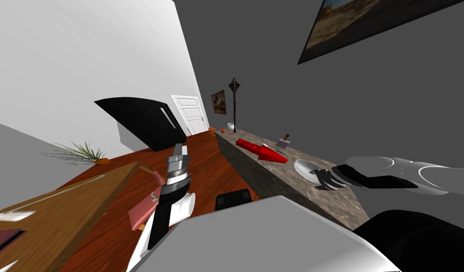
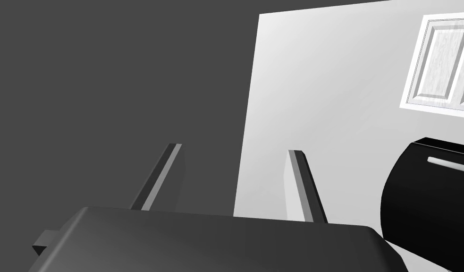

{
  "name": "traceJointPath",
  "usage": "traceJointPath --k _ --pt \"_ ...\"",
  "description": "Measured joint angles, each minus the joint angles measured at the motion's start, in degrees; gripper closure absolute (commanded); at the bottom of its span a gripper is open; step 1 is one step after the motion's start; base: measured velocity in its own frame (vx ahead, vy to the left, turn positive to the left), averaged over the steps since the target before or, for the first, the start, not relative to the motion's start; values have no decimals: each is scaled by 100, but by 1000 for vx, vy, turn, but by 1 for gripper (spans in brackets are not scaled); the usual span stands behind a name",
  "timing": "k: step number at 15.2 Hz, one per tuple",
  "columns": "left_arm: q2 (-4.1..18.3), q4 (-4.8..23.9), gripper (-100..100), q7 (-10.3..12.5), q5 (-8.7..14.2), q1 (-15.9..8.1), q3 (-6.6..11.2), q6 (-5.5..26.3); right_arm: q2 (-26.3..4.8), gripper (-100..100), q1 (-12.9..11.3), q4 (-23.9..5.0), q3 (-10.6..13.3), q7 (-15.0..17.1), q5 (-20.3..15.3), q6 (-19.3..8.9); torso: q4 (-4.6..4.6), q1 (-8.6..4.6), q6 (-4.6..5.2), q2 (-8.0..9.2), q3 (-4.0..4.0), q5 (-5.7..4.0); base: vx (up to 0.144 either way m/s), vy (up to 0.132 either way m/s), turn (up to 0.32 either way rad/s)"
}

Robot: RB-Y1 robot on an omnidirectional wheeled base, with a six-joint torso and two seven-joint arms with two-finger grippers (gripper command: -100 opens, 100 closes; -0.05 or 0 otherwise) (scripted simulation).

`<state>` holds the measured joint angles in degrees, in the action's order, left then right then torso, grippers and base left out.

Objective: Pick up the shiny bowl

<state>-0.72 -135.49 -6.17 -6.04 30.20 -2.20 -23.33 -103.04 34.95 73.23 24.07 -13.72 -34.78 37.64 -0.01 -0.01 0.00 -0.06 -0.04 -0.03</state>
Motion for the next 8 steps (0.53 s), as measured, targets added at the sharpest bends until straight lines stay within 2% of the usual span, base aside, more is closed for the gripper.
traceJointPath --k 1,2,6,8 --pt "0 0 0 0 0 0 0 0 88 -100 -26 -44 22 -13 -52 -21 0 -1 0 1 0 0 12 -3 22" --pt "0 0 0 0 0 0 0 0 108 100 -32 -56 28 -16 -66 -27 1 1 0 2 1 1 0 0 0" --pt "0 0 0 0 0 0 0 0 94 100 -17 -49 46 -39 -87 -4 16 1 9 11 14 -3 -1 -1 4" --pt "0 0 0 0 0 0 0 0 34 100 -34 -19 29 -6 -72 8 18 2 9 18 18 1 -15 7 -127"
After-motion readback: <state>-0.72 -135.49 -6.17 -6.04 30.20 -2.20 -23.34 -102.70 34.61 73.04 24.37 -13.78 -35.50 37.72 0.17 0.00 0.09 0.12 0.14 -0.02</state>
